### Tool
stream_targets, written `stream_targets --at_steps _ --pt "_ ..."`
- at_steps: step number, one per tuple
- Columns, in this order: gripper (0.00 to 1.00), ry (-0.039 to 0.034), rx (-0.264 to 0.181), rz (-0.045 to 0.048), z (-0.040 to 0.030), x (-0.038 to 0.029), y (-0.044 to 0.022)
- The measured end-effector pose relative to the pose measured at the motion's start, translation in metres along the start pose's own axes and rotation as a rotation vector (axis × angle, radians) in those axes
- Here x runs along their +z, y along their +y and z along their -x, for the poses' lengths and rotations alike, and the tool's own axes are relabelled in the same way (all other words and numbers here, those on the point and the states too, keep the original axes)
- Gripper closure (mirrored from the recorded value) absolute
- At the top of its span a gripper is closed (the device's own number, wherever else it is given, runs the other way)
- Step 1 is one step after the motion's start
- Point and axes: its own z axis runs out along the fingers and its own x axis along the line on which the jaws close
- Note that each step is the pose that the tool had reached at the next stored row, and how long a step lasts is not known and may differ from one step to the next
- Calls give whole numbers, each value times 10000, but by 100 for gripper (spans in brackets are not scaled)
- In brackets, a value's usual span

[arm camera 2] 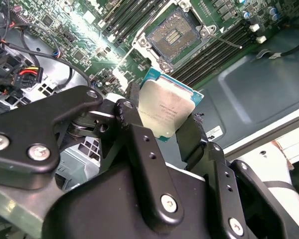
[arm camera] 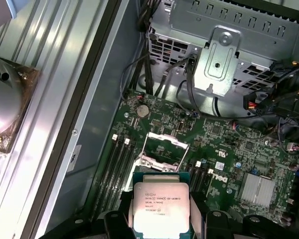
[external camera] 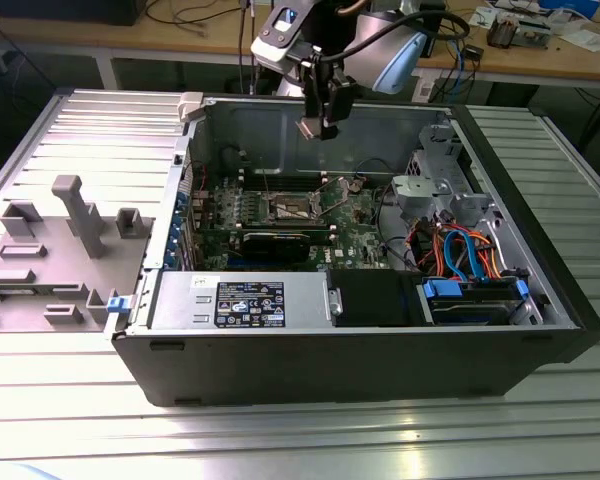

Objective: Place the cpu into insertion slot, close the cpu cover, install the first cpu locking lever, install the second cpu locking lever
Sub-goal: 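Place the cpu into insertion slot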

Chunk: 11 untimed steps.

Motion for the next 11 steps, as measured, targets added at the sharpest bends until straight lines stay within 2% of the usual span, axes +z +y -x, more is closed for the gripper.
stream_targets --at_steps 11 --pt "46 -5 59 2 0 1 0"
